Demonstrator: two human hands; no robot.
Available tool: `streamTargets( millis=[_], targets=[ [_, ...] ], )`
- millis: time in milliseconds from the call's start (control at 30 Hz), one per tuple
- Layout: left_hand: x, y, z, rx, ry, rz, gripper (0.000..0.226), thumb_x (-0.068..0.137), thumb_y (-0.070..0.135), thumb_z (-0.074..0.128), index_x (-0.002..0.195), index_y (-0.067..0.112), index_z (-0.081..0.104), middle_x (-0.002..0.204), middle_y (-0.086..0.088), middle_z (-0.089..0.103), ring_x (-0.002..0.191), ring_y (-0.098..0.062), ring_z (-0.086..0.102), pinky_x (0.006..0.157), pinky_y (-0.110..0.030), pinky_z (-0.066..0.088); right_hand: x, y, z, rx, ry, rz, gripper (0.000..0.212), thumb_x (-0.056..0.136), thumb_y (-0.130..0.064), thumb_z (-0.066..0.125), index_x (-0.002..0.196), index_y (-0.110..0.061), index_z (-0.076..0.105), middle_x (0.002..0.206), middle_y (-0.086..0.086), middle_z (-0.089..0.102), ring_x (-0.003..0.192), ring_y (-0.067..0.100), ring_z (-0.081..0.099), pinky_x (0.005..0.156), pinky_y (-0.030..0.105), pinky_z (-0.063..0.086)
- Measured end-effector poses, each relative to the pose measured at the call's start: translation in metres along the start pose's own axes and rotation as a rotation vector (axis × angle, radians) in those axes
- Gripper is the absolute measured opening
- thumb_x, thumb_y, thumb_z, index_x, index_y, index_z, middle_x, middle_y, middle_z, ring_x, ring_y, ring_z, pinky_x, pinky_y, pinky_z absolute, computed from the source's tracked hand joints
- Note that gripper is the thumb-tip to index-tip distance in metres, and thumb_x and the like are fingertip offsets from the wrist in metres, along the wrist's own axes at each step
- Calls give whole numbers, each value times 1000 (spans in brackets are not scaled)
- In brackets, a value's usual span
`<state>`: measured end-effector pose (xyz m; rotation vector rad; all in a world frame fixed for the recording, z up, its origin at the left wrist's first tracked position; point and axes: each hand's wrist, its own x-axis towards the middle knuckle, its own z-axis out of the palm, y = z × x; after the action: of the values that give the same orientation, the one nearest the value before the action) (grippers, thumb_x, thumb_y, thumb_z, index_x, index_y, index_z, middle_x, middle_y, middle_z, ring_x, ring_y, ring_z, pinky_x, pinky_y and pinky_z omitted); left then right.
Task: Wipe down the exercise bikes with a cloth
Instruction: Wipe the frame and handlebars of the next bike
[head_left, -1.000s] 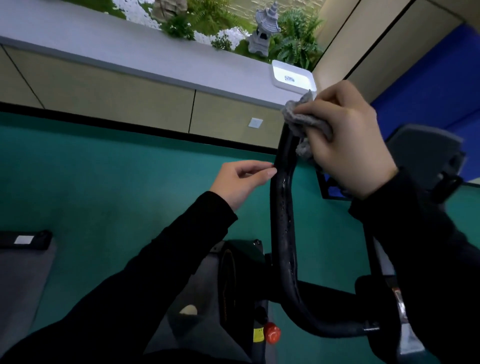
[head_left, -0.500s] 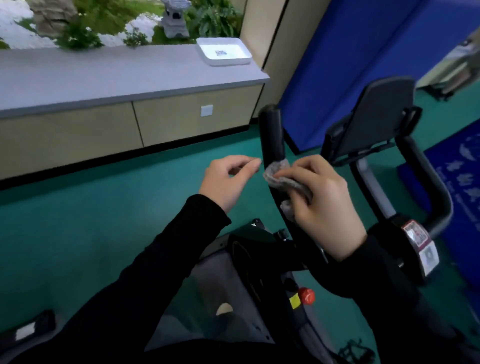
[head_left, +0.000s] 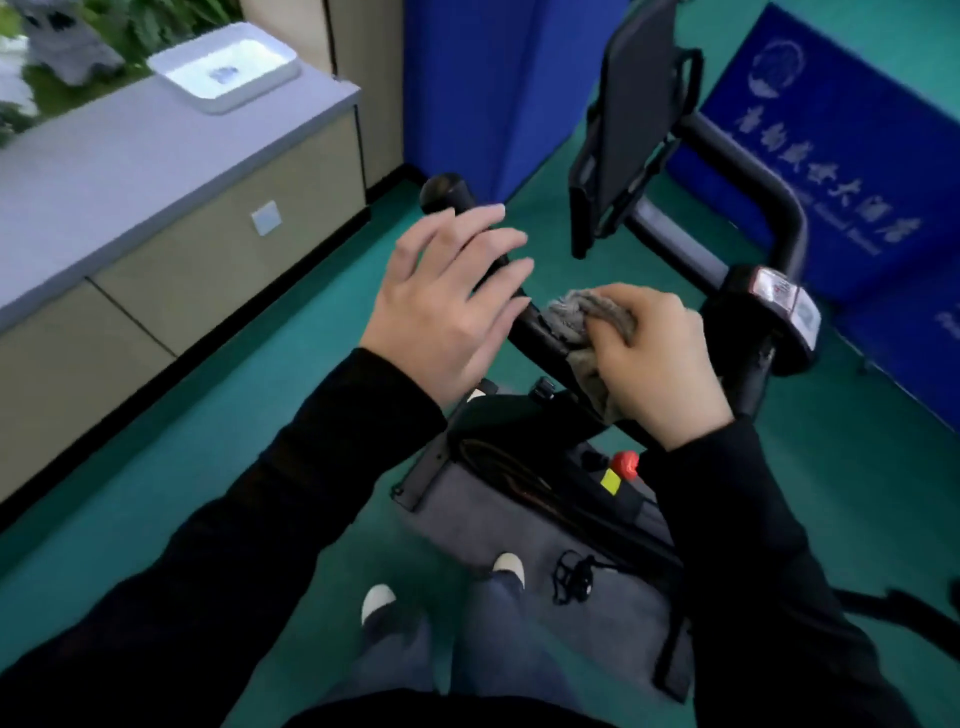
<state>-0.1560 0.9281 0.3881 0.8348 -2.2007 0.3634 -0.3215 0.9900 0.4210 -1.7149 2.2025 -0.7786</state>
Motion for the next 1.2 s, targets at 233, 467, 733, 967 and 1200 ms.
streamTargets(
  millis=[233, 467, 733, 967, 1200],
  targets=[
    [16, -11, 21, 16, 15, 84, 23, 93, 22, 52, 82, 13, 70, 89, 0, 68, 101, -24, 63, 106, -37, 24, -11, 12, -15, 180, -123, 12, 18, 90, -39, 56, 81, -32, 70, 85, -20, 63, 87, 0, 57, 81, 10, 38],
    [14, -12, 25, 38, 20, 68, 21, 93, 21, 52, 83, 14, 69, 87, 0, 67, 100, -23, 59, 110, -34, 16, 0, 20, -10, 288, -64, 42, 11, 81, -18, 71, 84, -28, 76, 84, -14, 70, 87, 2, 64, 86, 24, 50],
    [15, -8, 21, 76, 0, 35, 22, 93, 21, 50, 82, 15, 68, 86, 2, 66, 98, -21, 59, 109, -33, 17, 36, -4, 15, 327, -179, 117, 7, 86, -22, 64, 82, -25, 69, 82, -10, 68, 89, 7, 62, 75, 14, 42],
    [12, -5, 21, 75, 1, 4, 22, 94, 19, 51, 82, 14, 69, 86, 1, 66, 98, -23, 60, 111, -33, 15, 31, 24, -2, 297, -381, 157, 18, 91, -24, 59, 75, -29, 65, 81, -4, 69, 70, 2, 57, 66, 13, 43],
    [12, -5, 22, 99, -12, 11, 21, 94, 19, 50, 83, 14, 68, 87, 0, 65, 100, -23, 59, 110, -34, 16, 33, 32, -6, 228, -469, 117, 19, 93, -22, 55, 80, -24, 68, 80, -3, 69, 71, 6, 59, 69, 17, 46]
  ],
)
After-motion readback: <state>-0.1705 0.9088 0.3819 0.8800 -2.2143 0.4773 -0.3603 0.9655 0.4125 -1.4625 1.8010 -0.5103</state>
